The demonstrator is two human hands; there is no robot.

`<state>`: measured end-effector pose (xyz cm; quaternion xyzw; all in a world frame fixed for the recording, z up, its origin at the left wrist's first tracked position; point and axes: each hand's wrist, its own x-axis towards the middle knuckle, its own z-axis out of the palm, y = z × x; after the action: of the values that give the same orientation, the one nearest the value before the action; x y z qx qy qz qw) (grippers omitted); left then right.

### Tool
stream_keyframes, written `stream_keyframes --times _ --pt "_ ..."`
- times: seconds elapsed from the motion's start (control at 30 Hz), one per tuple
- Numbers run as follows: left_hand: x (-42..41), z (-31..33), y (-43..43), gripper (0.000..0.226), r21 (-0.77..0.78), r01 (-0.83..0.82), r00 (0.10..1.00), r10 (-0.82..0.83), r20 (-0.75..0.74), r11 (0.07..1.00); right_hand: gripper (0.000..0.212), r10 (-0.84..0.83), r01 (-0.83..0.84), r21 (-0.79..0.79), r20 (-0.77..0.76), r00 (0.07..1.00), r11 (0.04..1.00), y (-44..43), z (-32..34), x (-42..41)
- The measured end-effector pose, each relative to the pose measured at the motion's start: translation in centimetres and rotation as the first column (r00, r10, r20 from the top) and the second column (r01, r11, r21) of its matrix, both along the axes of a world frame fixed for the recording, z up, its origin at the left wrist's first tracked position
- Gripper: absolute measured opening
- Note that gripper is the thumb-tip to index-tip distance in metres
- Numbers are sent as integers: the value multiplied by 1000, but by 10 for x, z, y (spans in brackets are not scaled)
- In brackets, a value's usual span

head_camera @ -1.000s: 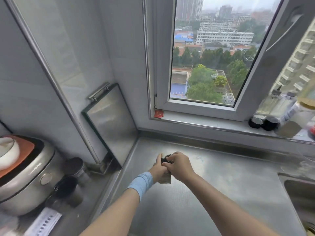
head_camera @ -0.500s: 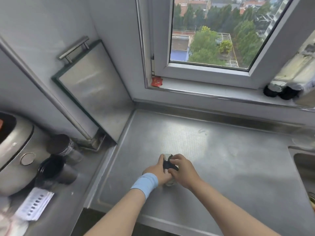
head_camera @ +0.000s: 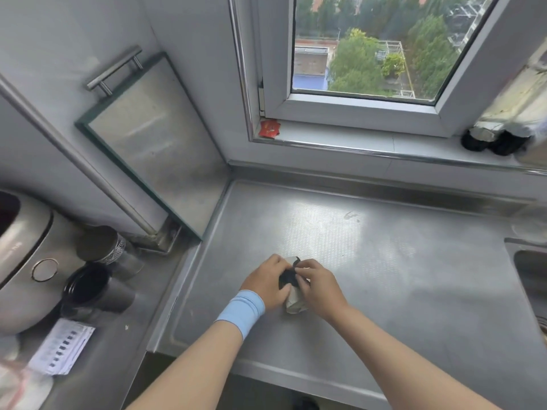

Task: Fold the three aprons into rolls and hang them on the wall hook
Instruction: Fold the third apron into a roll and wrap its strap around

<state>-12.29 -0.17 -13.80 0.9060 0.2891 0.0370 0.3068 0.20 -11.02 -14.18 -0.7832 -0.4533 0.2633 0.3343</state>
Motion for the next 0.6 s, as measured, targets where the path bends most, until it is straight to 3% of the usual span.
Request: stream_keyframes --times 0.1,0.27,0.47,0.6 --pt "4 -3 -2 38 7 -8 1000 9 -19 1000 21 -92 91 -15 -22 996 996 1 -4 2" --pt "11 -3 -6 27 26 -57 998 57 -23 998 19 -162 157 -84 -56 985 984 6 -6 7" --pt "13 -7 -7 9 120 -17 1000 16 13 993 31 -120 105 -130 -118 986 986 6 -5 16" --pt "15 -8 -9 8 256 56 998 -60 9 965 8 -290 257 -159 -241 926 953 17 -2 20"
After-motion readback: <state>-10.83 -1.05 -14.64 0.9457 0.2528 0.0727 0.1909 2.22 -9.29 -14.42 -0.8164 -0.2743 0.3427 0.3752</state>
